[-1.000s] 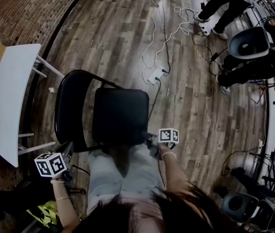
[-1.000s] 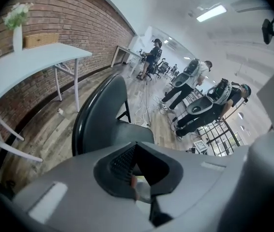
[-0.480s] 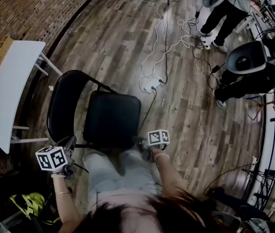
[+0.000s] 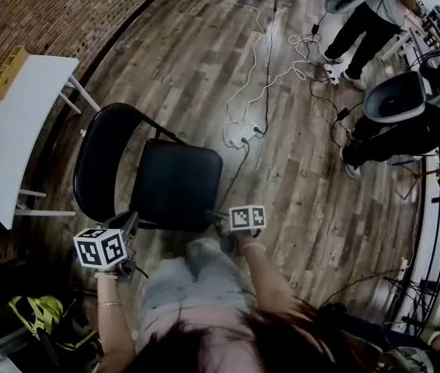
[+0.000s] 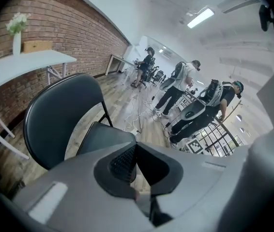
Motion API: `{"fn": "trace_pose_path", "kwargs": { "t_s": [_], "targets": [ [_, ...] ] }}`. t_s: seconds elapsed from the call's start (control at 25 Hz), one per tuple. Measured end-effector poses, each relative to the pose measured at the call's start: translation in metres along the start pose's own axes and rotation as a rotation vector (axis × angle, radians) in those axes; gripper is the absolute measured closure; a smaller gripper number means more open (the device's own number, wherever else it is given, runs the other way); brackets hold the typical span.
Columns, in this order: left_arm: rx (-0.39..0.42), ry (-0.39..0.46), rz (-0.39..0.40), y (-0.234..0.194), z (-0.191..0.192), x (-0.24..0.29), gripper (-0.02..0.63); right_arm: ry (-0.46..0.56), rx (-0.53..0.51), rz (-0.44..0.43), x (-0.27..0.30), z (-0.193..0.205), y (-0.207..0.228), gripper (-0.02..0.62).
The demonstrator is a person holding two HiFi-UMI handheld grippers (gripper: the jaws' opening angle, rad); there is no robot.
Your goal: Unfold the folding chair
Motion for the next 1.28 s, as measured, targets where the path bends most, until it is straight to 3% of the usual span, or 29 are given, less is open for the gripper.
{"fn": "trace_pose_path", "kwargs": {
  "t_s": [0.32, 0.68, 1.04, 1.28],
  "targets": [
    [0.056, 0.07, 0.012, 0.021, 0.018, -0.031, 0.611, 0.166, -0.166, 0.086, -0.024, 0.007, -0.048, 0.603],
    [0.076, 0.035, 0.12, 0.021, 0.053, -0.075, 0.611, 0.226, -0.244, 0.154, -0.023, 0.052, -0.107, 0.603],
    [0.117, 0.034, 0.17, 0.015, 0.073, -0.116, 0.611, 0.292, -0.357, 0.261, -0.032, 0.078, -0.158, 0.603],
    [0.111, 0.034, 0.177, 0.016, 0.086, -0.13, 0.611, 0.296, -0.404, 0.271, -0.037, 0.099, -0.185, 0.603]
  ]
}}
Point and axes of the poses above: the fingertips, and each gripper's own axes: x forward along the fingers, y to its right, z out of its underside, the point moved 9 cm from there along -x, backward along the fingers, and after that the axes turned 7 degrees about -x, right-handed, at the moved point
